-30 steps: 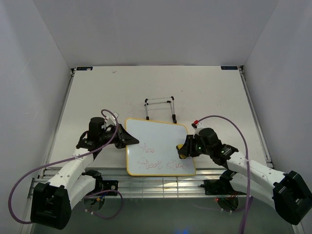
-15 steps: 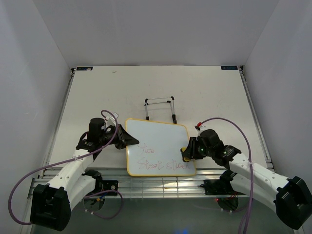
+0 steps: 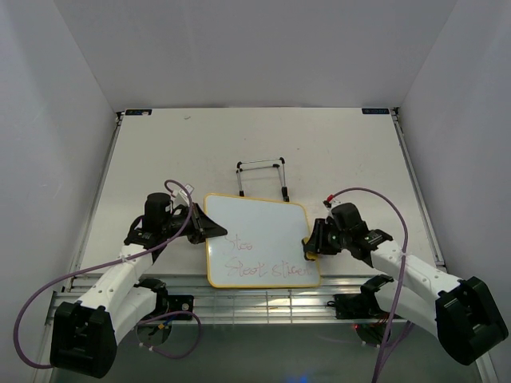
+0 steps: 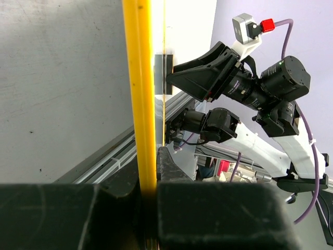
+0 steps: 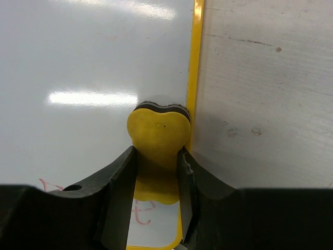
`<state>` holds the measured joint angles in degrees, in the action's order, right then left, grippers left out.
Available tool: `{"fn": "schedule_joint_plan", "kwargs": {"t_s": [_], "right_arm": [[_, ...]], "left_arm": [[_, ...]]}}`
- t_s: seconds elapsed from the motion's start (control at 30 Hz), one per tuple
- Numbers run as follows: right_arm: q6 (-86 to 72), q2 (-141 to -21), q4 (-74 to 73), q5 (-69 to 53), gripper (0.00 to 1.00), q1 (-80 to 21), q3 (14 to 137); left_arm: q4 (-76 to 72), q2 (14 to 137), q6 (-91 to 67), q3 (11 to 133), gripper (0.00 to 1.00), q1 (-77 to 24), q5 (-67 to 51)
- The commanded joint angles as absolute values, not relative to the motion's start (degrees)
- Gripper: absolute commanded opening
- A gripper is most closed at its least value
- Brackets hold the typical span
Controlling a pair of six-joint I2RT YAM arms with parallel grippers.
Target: Erase the whiteboard
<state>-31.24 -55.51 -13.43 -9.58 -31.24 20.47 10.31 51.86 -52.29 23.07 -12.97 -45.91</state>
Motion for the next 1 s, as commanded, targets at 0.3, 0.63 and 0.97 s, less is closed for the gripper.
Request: {"fn": "schedule_joint_plan", "kwargs": {"t_s": [0.3, 0.63, 0.97], "right_arm": [[-32.25, -58.00, -8.52, -16.80, 0.25, -38.91, 25.29], [-34.98, -74.43, -8.79, -6.78, 0.25, -57.99, 42.77], [-34.63, -86.31, -11.07, -4.92, 0.25, -68.29, 55.38]], "left_arm": [[6.68, 51.42, -50.10, 22.94, 0.00, -13.01, -42.28], [6.24, 51.42, -50.45, 22.68, 0.00, -13.01, -42.98], [6.24, 50.71, -50.19, 22.15, 0.00, -13.01, -43.86]]}}
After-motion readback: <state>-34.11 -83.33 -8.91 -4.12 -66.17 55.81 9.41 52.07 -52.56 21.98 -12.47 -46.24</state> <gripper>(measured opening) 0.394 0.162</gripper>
